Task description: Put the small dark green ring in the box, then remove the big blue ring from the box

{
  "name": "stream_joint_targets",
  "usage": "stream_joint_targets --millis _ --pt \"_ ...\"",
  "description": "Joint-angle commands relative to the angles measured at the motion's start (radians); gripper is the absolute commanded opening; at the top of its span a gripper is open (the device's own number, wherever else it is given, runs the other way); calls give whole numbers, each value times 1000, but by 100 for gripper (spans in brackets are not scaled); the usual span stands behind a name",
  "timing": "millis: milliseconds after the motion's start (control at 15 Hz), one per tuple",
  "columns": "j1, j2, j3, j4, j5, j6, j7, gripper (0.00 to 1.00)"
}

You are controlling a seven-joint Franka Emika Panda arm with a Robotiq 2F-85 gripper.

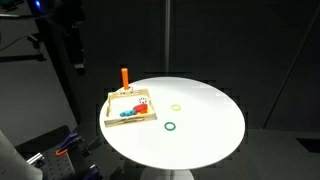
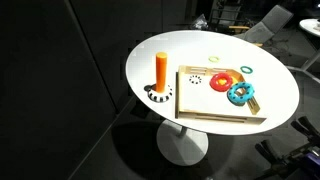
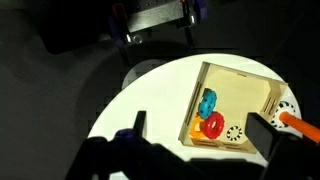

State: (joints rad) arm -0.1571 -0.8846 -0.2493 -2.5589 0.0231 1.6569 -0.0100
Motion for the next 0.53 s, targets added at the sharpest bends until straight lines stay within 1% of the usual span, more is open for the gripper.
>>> stream_joint_targets --millis 0,200,467 --pt "-19 5 13 2 11 -2 -12 100" --pt "-19 4 13 2 11 -2 -12 100" --pt "-18 69 16 20 11 46 1 100"
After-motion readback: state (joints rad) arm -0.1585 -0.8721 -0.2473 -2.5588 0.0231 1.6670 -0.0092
